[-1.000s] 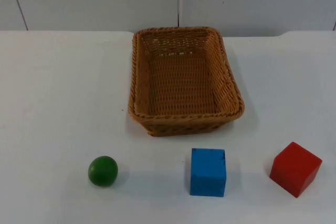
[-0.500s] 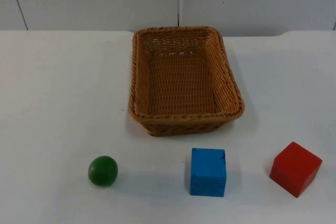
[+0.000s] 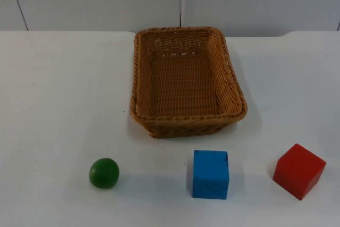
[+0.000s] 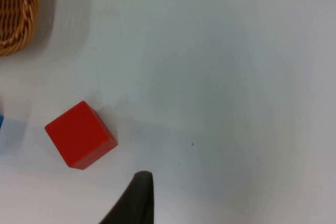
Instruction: Place all geometric objects except the red cube into the basket.
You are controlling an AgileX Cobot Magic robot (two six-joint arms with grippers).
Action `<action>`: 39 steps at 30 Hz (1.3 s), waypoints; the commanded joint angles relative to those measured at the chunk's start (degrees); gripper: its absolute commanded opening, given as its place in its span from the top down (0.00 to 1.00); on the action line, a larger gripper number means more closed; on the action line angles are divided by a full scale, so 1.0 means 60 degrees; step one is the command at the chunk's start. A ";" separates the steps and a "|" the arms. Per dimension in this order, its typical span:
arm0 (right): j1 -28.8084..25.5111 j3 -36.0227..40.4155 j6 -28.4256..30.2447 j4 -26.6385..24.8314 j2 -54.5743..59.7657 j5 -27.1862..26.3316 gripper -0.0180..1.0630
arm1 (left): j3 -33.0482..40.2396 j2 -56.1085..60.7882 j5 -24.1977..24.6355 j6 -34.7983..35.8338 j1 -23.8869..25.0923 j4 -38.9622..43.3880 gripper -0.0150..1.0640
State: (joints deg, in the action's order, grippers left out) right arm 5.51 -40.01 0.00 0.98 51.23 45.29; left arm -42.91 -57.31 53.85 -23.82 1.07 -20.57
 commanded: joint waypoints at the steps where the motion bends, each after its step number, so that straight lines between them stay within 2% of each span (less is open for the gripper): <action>1: -0.0058 -0.0048 0.0109 0.0016 -0.0016 -0.0125 0.01 | -0.0062 -0.0464 -0.0420 -0.0173 -0.0396 -0.0268 0.01; 3: -0.0058 -0.0048 0.0109 0.0013 -0.0016 -0.0143 0.01 | -0.0062 -0.0743 -0.0731 -0.0107 -0.0644 -0.0200 0.01; 7: -0.0058 -0.0048 0.0109 0.0013 -0.0016 -0.0166 0.01 | -0.0062 -0.1900 -0.1810 0.0397 -0.1925 0.0085 0.01; 14: -0.0058 -0.0048 0.0109 0.0013 -0.0016 -0.0166 0.01 | -0.0062 -0.3991 -0.3191 0.2013 -0.3714 0.1351 0.01; 16: -0.0058 -0.0048 0.0109 0.0013 -0.0016 -0.0166 0.01 | -0.0062 -0.4164 -0.3340 0.2060 -0.3833 0.1349 0.01; 18: -0.0058 -0.0048 0.0109 0.0013 -0.0016 -0.0166 0.01 | -0.0135 -0.4995 -0.3916 0.2222 -0.4099 0.1370 0.01; 20: -0.0058 -0.0048 0.0109 0.0013 -0.0016 -0.0166 0.01 | -0.0380 -0.5727 -0.4027 0.2397 -0.4099 0.1448 0.01; 29: -0.0058 -0.0048 0.0109 0.0033 -0.0016 -0.0163 0.01 | -0.1637 -0.7639 -0.4046 0.3435 -0.4562 0.2021 0.01; 39: -0.0058 -0.0048 0.0109 0.0033 -0.0016 -0.0163 0.01 | -0.1735 -0.8776 -0.4110 0.4372 -0.4635 0.2847 0.02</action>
State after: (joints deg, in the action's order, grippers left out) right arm 5.51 -40.01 0.00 0.98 51.23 45.05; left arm -53.07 -109.94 29.58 1.38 -26.45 -4.20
